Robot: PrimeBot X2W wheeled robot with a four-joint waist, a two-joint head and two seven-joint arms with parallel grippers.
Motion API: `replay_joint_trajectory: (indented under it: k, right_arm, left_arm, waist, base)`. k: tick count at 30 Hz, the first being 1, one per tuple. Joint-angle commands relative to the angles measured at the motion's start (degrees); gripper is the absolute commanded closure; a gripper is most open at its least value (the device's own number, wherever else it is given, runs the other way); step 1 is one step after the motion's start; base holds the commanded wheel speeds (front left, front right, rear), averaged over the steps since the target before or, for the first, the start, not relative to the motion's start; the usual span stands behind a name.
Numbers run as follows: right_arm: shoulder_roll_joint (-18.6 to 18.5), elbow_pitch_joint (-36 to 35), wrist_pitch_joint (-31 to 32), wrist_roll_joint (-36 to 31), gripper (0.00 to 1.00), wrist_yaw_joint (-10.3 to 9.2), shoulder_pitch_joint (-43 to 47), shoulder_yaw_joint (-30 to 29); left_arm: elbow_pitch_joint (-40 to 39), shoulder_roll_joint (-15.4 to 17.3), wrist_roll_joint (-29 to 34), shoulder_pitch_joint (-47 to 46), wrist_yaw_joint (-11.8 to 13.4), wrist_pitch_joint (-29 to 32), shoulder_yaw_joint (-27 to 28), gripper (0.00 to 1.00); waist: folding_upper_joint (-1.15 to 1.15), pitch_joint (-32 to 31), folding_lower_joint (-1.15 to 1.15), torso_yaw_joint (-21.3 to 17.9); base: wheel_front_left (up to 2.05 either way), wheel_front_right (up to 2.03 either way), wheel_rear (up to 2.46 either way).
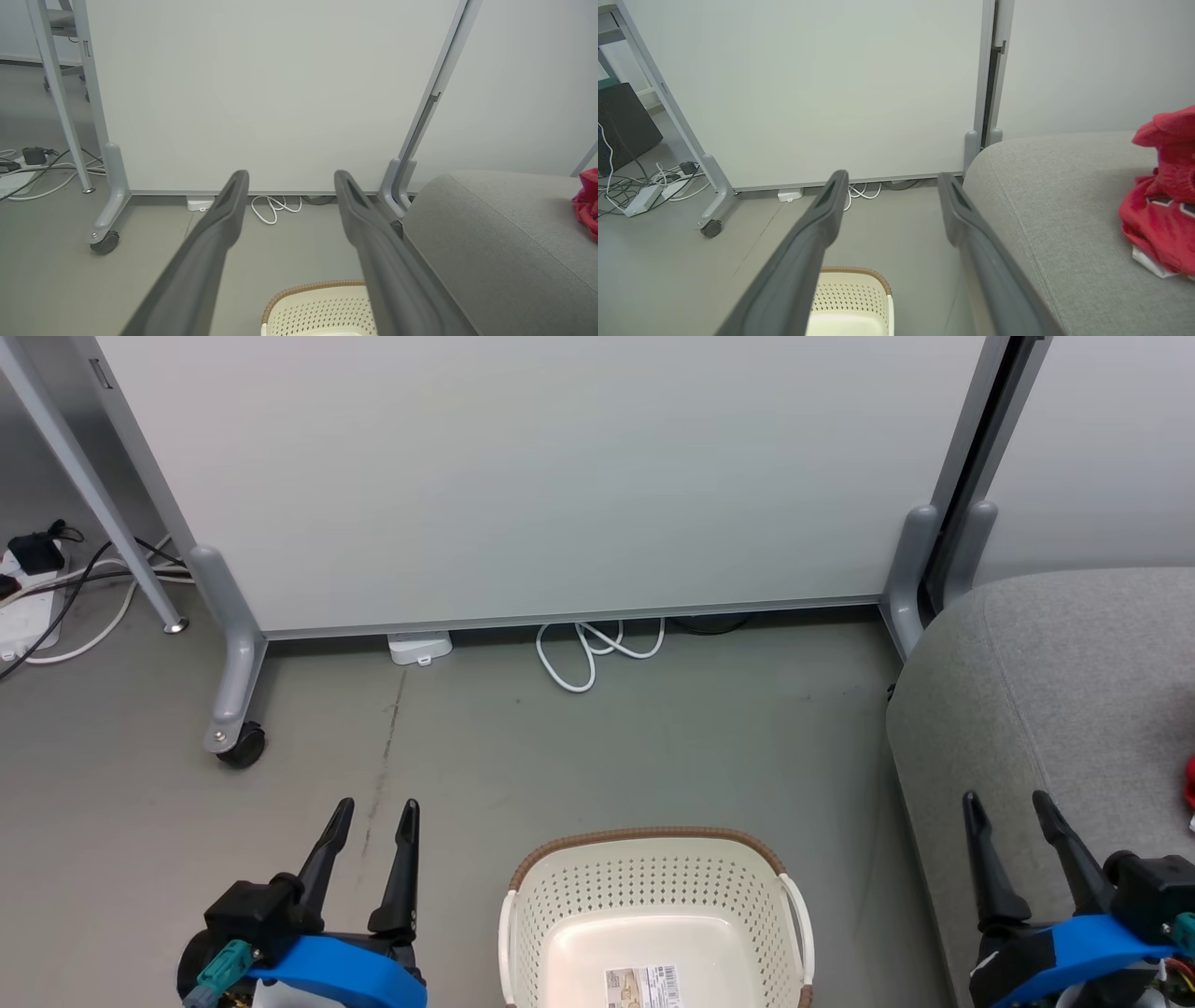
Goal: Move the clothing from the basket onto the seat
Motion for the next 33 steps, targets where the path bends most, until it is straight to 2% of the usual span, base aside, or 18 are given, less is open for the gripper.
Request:
replay_joint_trajectory:
  k: [1, 26, 27, 31, 33]
  right_arm:
    - [0.3, -0.5, 0.2, -0.1, 0.00, 0.01, 1.0, 0.2]
    - [1.5, -0.1, 0.7, 1.9, 0.00, 0.01, 0.5, 1.9]
    - [1.3, 0.0, 0.5, 1.7, 1.00, 0.00, 0.3, 1.8]
    - [1.5, 1.6, 0.6, 1.8, 1.00, -0.01, 0.7, 1.8]
    - [1.5, 2.6, 1.1, 4.1, 1.00, -0.01, 0.4, 1.5]
  left_arm:
    - [0.2, -0.1, 0.1, 0.5, -0.1, -0.2, 0.5, 0.00]
    - [2.4, -0.7, 0.7, 0.2, -0.1, -0.3, 1.9, 0.00]
    - [2.3, -0.7, 0.6, 0.5, 0.0, 0.0, 1.9, 1.00]
    - [3.6, -0.9, 0.4, 1.6, 0.0, 0.3, 1.7, 1.00]
    - [3.7, -1.2, -1.6, 2.0, 0.0, 0.9, 2.3, 1.00]
  waist:
    - [0.00, 0.1, 0.01, 0.0]
    - [0.00, 0.8, 0.01, -0.7]
    - [0.00, 0.8, 0.01, -0.7]
    - [0.00, 0.8, 0.01, -0.7]
    - [0.00, 0.8, 0.01, -0.8]
  base:
    - [0.00, 0.00, 0.00]
    - [0.00, 0.00, 0.00]
    - [0.00, 0.00, 0.00]
    - [0.00, 0.00, 0.00]
    - [0.00, 0.00, 0.00]
